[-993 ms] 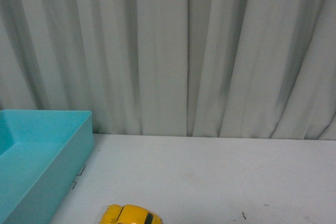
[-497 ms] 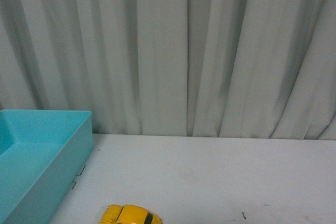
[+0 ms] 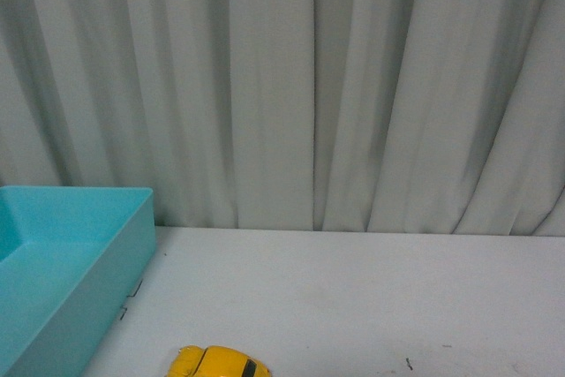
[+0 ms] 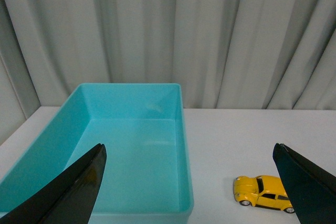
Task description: Wind up and store yellow beetle toy
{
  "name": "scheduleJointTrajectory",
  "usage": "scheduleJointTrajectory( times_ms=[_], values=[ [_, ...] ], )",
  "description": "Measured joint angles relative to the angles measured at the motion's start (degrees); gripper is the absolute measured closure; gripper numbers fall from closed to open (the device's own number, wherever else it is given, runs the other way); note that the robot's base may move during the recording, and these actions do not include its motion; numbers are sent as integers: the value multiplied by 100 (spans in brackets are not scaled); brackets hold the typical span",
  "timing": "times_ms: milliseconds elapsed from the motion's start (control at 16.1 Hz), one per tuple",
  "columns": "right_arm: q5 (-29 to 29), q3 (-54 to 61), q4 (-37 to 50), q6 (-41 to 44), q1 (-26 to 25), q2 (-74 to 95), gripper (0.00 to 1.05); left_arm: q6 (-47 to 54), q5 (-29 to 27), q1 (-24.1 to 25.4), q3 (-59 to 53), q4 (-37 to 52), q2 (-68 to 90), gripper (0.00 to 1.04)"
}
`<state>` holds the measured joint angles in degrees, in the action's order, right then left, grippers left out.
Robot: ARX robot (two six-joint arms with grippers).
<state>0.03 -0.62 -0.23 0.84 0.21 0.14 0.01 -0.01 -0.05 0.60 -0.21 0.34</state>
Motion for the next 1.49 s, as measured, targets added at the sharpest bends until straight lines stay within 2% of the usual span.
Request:
scheduleJointTrajectory(
  times_ms=[186,248,310,373,435,497,559,683,869,993,1118,1242,1490],
  values=[
    [0,0,0,0,0,0,44,0,-2,0,0,0,0,7],
    [-2,0,0,0,0,0,32,-140,48,31,96,-358,70,7],
    [0,0,-2,0,0,0,26,-391,225,101,382,-1102,350,7],
    [4,0,-2,-2,-2,0,25,-444,267,131,474,-1283,518,7],
    [-15,0,4,0,-22,0,10,-1165,317,225,1176,-1923,1733,7],
    [-2,0,-2,-4,-22,0,5,-1386,254,146,1648,-1416,2494,7],
    [-4,0,7,-2,-22,0,7,-1316,129,-197,2374,-345,3661,7],
    [-2,0,0,-2,-22,0,7,-745,168,-901,3067,717,5445,7],
    [-2,0,0,-2,-22,0,7,658,861,-1569,4304,811,7407,7],
    [-2,0,0,-2,-22,0,7,1943,1381,-1880,4999,105,8183,7],
    [-2,0,0,-2,-22,0,7,3534,1399,-2197,5510,-925,8668,7],
    [-2,0,0,-2,-22,0,7,4955,1029,-2417,5727,-1674,9060,7],
    [-2,0,0,-2,-22,0,7,6955,238,-2614,6111,-2068,10115,7]
  ],
)
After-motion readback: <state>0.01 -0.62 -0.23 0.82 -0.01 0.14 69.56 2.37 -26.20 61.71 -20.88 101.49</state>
